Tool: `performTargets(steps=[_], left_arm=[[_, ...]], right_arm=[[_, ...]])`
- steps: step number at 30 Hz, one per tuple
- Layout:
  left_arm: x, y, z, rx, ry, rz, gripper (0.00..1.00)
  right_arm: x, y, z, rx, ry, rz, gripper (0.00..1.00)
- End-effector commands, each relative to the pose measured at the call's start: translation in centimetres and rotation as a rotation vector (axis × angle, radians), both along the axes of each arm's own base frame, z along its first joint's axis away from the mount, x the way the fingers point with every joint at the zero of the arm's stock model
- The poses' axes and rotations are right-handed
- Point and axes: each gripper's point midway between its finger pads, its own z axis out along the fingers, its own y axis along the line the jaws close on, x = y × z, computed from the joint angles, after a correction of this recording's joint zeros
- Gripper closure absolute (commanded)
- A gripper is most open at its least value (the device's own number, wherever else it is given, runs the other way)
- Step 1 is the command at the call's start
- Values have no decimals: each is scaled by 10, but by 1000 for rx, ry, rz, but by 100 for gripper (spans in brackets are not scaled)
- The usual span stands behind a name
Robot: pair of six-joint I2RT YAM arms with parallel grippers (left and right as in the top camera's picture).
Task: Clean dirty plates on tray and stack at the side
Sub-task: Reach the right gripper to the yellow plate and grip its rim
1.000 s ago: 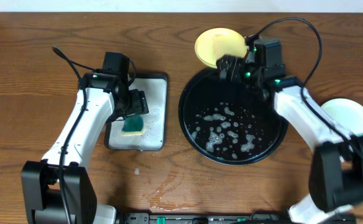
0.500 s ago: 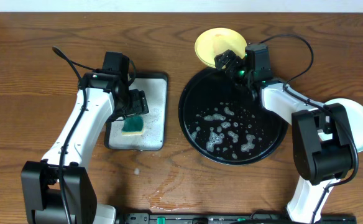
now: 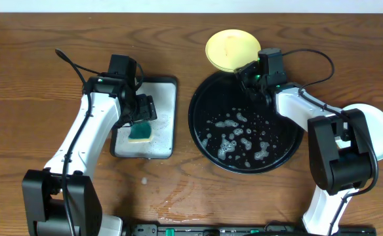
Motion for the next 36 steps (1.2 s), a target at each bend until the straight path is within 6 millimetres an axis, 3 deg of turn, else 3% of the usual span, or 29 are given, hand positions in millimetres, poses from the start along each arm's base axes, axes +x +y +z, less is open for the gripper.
performTargets(steps=[1,5,13,25,26,28,32,34,36], left_arm=[[-1,2,-3,7,9,-3,17],[-1,2,-3,7,9,-3,17],[-1,2,-3,7,9,-3,17],[-1,2,-3,7,9,-3,17],[-1,2,-3,7,9,-3,17],[-1,2,-3,7,9,-3,17],[-1,2,-3,7,9,-3,17],[-1,2,-3,7,9,-3,17],[-1,2,-3,7,9,-3,17]], right_arm=[[3,-11,-3,-47,-2,-64,45],[4,-17,-7,-75,2,-89,45],[10,-18,-4,-109,-34,-119,56],[3,-19,-10,-170,-17,-137,55],[3,-19,-10,-171,-16,-136,56],[3,-18,-11,-188,-23,-117,69],[0,-18,-13,-212,-20,-96,73],[-2,-17,-14,-215,-11,-93,84],[-4,-17,-17,-220,2,-90,83]])
